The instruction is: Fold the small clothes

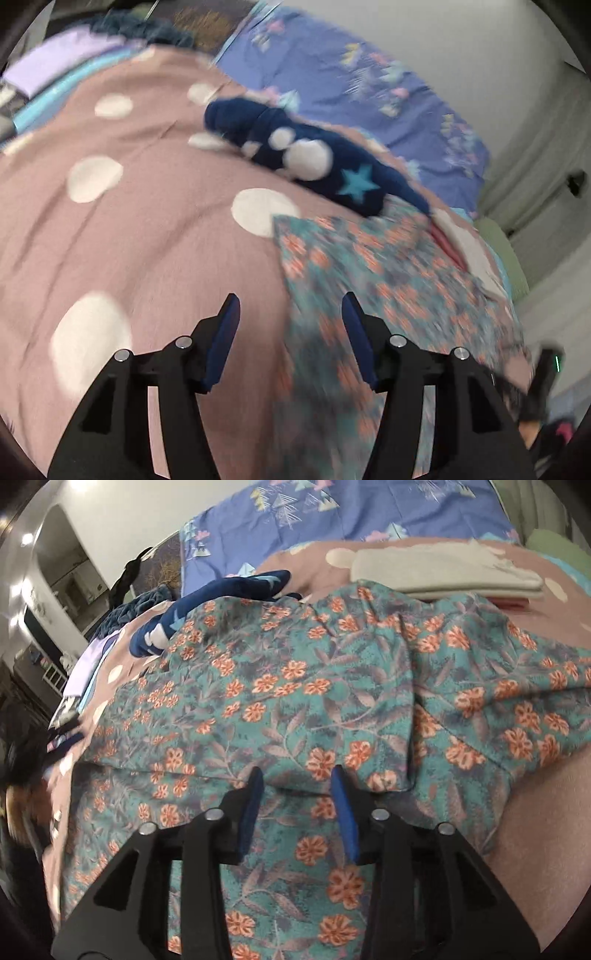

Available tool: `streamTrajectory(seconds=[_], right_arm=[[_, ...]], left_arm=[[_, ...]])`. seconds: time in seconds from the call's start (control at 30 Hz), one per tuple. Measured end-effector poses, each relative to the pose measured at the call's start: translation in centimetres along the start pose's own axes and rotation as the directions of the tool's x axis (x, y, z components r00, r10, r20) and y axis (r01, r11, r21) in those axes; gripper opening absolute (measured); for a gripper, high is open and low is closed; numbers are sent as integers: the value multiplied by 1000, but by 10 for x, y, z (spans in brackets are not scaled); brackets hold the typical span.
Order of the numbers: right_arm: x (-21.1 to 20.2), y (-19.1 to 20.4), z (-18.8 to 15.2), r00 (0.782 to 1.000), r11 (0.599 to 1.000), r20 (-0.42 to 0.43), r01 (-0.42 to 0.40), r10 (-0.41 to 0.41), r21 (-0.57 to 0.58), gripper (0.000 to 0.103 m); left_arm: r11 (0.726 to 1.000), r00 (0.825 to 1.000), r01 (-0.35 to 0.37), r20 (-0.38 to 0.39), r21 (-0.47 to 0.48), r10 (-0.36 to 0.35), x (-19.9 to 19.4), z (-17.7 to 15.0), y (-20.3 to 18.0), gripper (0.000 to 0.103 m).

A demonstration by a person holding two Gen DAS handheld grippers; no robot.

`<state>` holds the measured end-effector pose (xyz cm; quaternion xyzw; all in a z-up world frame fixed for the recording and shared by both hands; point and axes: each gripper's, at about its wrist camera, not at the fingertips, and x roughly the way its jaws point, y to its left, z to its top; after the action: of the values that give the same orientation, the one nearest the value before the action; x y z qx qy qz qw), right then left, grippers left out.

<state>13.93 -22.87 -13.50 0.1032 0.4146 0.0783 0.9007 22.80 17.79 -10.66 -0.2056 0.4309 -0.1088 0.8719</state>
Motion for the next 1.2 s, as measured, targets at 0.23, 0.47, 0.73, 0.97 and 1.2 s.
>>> streamTrajectory(seconds=[0.23,0.47,0.73,0.97,1.2], right_arm=[[-5,-11,-8,999,999,26,-43,43,8,52],[-6,-9,-8,998,998,30,-60,61,-6,60],[-5,-8,-7,998,998,33,-60,60,-8,61],[-51,-53,-1,997,983,57,-65,56,173,27],[-184,-224,-7,898,801,307,80,-316,593,27]], left_arm=[[993,995,96,22,-71,-94,39,49,-2,1],[968,972,-212,130,133,195,22,55,-3,0],[966,991,114,44,230,-127,-18,11,-71,24],[872,994,-84,-27,483,111,55,-73,-133,27],[898,997,-37,-48,438,64,54,-66,-120,28]])
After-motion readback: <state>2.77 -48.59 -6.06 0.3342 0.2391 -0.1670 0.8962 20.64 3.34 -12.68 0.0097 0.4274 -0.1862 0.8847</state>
